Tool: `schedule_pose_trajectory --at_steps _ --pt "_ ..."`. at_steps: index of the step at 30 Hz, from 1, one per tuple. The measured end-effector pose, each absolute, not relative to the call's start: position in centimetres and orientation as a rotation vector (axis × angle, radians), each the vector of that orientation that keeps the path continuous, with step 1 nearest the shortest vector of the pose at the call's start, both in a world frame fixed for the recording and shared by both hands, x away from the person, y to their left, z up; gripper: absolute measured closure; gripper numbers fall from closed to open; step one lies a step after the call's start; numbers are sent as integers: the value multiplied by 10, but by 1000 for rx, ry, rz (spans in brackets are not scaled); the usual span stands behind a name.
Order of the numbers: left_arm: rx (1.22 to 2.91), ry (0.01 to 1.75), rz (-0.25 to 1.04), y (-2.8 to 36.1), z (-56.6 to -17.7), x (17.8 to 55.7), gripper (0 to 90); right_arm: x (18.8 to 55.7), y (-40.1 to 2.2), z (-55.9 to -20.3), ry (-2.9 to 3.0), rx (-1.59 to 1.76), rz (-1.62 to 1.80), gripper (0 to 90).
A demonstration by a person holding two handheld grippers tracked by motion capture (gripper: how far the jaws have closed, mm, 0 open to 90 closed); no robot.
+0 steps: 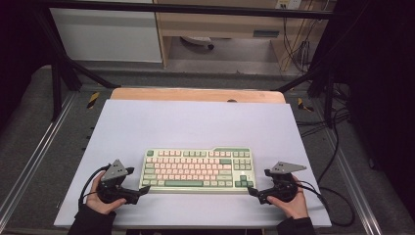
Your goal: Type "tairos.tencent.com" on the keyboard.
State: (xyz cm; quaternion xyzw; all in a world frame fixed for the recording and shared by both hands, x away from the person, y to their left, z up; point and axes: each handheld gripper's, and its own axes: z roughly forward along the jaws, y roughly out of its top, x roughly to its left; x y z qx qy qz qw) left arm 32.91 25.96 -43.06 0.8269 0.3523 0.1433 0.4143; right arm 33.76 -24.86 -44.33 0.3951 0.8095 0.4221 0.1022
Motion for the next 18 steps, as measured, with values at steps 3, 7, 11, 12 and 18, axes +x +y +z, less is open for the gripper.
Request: schedule_pose_trajectory --at_steps 3,7,11,12,18 --pt "2068 891 364 258 -427 329 91 338 -249 -443 2390 1163 1247 4" --pt "2065 886 370 254 -422 329 99 338 -249 -444 2395 1157 1238 5" --pt "2055 890 368 250 -419 329 120 338 -249 -444 2397 1158 1239 5" --pt "2062 887 366 247 -417 330 129 338 -249 -444 2398 1156 1236 5" --pt "2074 877 364 237 -416 331 184 338 -249 -444 2396 1159 1239 5"
